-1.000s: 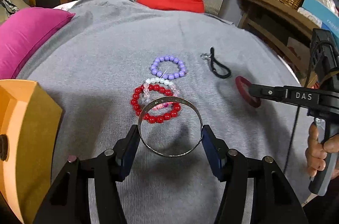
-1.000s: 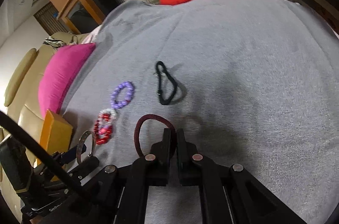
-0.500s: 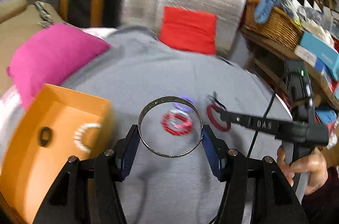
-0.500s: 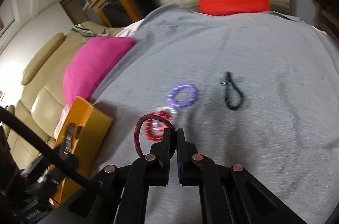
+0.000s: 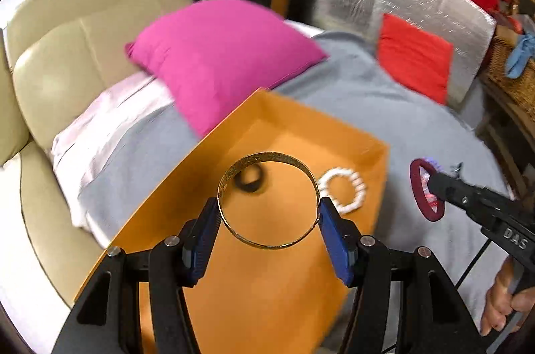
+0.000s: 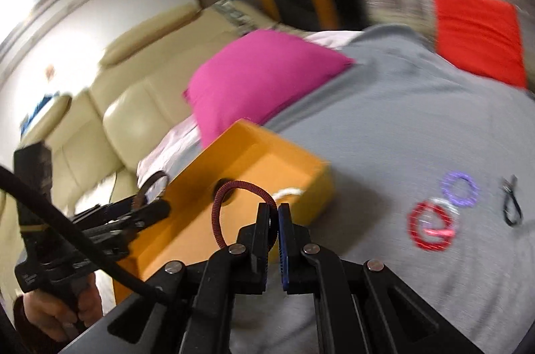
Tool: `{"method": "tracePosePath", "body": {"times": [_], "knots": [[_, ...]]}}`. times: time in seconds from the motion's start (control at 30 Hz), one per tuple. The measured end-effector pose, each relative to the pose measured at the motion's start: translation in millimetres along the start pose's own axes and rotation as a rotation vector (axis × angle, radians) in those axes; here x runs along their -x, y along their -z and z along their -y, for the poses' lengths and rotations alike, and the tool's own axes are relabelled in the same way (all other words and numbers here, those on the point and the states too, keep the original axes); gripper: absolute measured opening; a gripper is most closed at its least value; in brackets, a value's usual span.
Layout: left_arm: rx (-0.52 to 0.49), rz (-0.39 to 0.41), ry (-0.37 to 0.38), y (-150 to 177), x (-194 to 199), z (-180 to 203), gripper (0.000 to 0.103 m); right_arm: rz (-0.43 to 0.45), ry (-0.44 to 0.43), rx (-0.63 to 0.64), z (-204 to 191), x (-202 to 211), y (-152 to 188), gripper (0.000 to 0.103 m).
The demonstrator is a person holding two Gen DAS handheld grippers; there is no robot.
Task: Organize jewelry
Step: 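Carry the bangle and maroon hair tie into the orange box and release both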
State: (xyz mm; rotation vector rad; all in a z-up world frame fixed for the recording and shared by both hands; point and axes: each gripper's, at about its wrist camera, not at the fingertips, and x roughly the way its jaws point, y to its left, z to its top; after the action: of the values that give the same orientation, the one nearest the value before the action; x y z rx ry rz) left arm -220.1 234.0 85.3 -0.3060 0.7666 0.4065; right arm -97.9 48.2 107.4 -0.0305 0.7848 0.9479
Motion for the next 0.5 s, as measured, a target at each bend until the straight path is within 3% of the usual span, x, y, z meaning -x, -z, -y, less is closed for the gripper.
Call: {"method": "tracePosePath", "body": {"times": [0.2, 0.5], "knots": [[0.007, -0.06, -0.032, 12.3, -19.8, -16.3, 0.061, -0.07, 0.016, 0.091, -41.3, -46.4, 3.0, 0.006], [0.021, -0.145, -0.05, 24.6, -48.7, -29.6, 0.061, -0.169, 0.036, 0.094, -42.8, -94.9, 2.5, 0.008]]}}
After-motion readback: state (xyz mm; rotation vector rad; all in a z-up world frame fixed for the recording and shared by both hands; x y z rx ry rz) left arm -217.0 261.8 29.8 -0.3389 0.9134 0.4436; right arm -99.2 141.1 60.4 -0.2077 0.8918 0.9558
